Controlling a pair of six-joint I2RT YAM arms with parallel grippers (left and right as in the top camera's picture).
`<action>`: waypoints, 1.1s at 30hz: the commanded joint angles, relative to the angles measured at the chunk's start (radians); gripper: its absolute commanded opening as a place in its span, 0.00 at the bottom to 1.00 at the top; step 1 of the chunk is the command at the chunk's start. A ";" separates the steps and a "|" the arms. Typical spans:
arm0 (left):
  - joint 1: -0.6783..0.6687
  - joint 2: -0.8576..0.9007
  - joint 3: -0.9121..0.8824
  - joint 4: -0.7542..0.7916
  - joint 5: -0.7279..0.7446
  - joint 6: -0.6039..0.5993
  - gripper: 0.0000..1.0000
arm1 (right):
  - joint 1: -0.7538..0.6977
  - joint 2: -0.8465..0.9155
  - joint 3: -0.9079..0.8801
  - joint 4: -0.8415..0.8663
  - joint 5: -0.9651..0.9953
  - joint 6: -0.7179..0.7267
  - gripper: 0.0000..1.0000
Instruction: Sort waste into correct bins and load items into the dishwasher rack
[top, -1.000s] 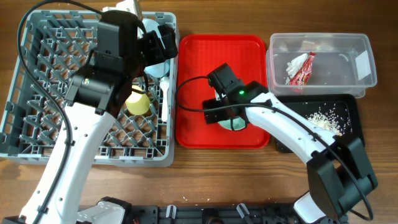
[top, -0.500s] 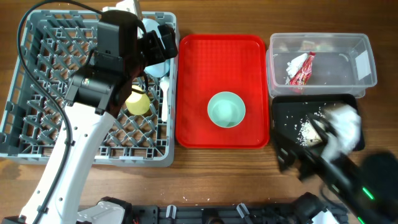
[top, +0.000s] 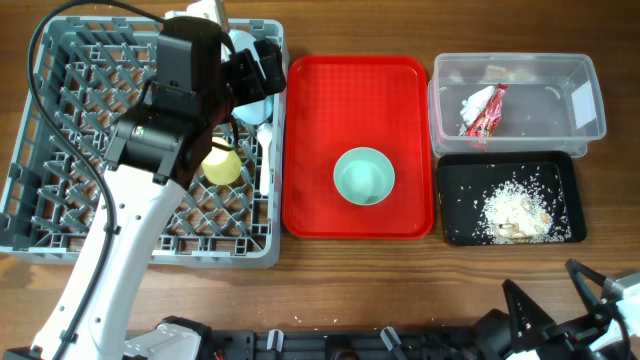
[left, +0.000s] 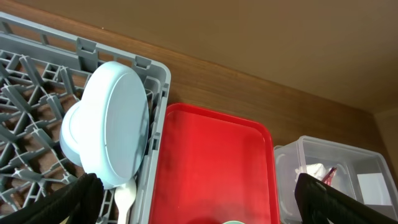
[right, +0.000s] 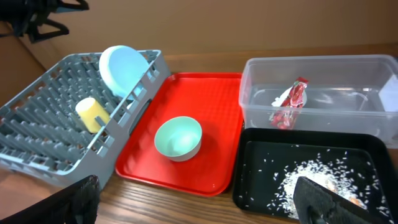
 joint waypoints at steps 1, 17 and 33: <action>-0.001 -0.003 0.001 0.003 0.002 0.002 1.00 | 0.002 -0.010 -0.005 -0.002 0.054 -0.001 1.00; -0.001 -0.003 0.001 0.003 0.002 0.002 1.00 | 0.002 -0.010 -0.005 -0.069 0.043 0.002 1.00; -0.001 -0.003 0.001 0.003 0.002 0.002 1.00 | -0.344 -0.227 -0.758 1.295 -0.377 -0.601 1.00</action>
